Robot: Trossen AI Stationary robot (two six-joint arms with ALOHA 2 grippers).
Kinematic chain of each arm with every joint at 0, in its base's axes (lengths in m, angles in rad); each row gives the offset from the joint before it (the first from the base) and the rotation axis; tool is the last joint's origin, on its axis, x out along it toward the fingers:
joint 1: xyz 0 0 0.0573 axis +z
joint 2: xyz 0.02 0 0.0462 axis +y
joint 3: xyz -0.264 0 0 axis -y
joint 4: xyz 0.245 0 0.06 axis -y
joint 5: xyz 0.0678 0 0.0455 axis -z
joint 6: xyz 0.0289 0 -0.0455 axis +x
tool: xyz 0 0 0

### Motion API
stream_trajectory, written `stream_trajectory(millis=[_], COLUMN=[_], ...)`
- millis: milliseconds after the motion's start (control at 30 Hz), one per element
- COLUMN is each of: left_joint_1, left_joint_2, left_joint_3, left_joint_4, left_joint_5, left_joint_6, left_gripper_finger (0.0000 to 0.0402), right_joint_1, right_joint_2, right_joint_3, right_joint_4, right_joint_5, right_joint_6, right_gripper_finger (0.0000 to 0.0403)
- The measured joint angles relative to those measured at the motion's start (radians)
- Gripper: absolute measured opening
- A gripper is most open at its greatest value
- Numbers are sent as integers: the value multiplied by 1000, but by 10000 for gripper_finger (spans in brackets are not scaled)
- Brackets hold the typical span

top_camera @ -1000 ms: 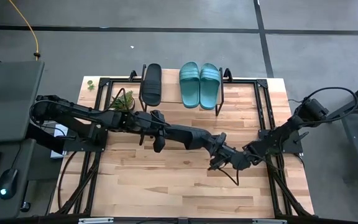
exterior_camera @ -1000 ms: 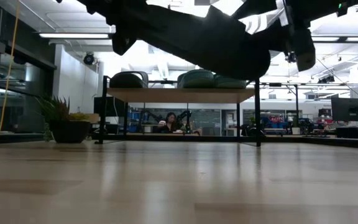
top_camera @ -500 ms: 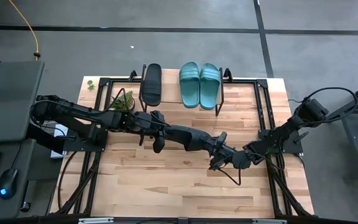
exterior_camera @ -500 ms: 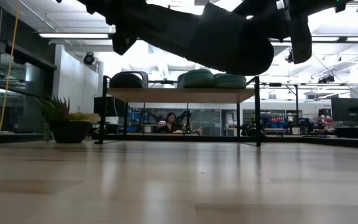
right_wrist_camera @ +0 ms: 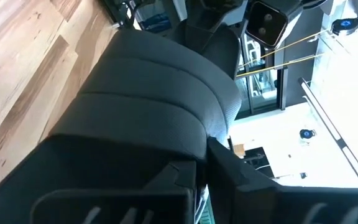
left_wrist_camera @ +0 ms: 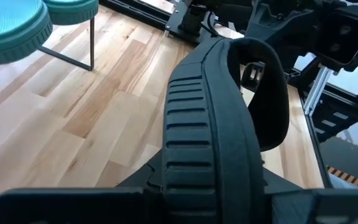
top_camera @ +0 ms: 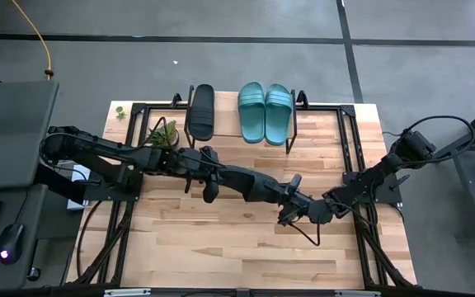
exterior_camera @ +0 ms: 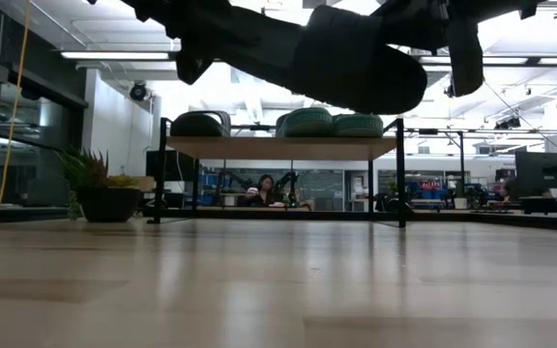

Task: Pick and place slides into the shelf
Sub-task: Put the black slide on the shelf

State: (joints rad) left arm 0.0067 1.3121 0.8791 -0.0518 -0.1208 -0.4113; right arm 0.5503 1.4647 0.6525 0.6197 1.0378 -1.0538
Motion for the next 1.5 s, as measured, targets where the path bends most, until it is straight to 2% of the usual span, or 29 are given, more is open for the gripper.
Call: stream_trajectory(millis=[300,800,933,1167,1333,1500], left_joint_1=[-2,0,0,0,-4,-33], left_joint_2=[0,0,0,0,-18,-68], left_joint_3=[0,0,0,0,3,7], left_joint_4=[4,-5,-11,10,66,43], left_joint_5=[-105,-107,-99,-106,-203,-311], left_joint_6=[91,147,151,175,250,309], left_gripper_finger=[76,80,111,199,234,235], right_joint_1=[-1,0,0,0,-2,-2], right_joint_2=[0,0,0,0,1,0], right_joint_3=[0,0,0,1,1,1], right_joint_4=[41,42,43,45,63,135], right_joint_5=[0,-3,-2,-2,43,138], right_joint_6=[3,24,26,55,69,62], right_gripper_finger=[2,0,0,0,0,0])
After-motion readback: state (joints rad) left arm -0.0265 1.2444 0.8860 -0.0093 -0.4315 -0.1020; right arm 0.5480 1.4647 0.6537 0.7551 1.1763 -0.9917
